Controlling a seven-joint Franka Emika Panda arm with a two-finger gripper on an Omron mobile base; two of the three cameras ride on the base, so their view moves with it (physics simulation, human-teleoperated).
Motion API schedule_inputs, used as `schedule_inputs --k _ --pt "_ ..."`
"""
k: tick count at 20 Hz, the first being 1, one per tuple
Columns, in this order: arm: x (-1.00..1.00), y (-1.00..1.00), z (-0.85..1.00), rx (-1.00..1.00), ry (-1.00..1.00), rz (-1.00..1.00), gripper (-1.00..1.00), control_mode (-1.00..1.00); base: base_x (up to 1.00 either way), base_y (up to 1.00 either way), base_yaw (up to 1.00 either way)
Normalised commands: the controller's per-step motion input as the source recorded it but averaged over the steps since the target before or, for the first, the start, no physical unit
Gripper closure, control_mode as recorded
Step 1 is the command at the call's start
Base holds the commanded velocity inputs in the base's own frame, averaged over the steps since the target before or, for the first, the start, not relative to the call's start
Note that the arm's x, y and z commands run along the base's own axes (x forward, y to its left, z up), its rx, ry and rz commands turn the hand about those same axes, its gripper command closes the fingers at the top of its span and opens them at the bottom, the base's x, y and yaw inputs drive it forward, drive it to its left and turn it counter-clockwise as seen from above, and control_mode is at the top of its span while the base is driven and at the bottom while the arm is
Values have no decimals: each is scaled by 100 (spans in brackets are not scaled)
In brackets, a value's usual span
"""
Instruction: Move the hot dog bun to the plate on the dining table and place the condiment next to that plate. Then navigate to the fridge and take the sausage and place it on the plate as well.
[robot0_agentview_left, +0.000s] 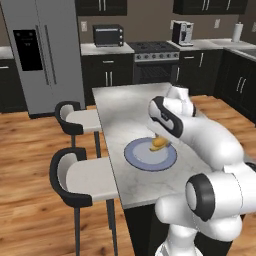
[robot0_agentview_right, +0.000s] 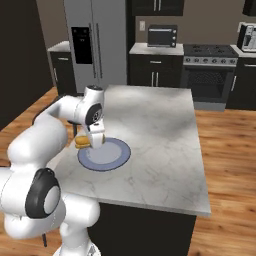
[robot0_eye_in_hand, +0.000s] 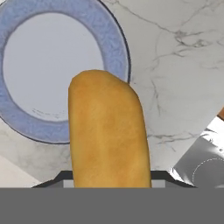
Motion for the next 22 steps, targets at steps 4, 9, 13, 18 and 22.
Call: schedule_inputs --k 4,9,13,18,22 --pt "31 0 -42 0 4 0 100 -100 0 0 0" --pt "30 -1 -42 0 0 0 100 -100 0 0 0" --pt "27 -5 -38 0 0 0 100 -100 0 0 0" --pt "21 -2 -37 0 0 0 100 -100 0 0 0" --pt "13 0 -31 0 0 0 100 -100 0 0 0"
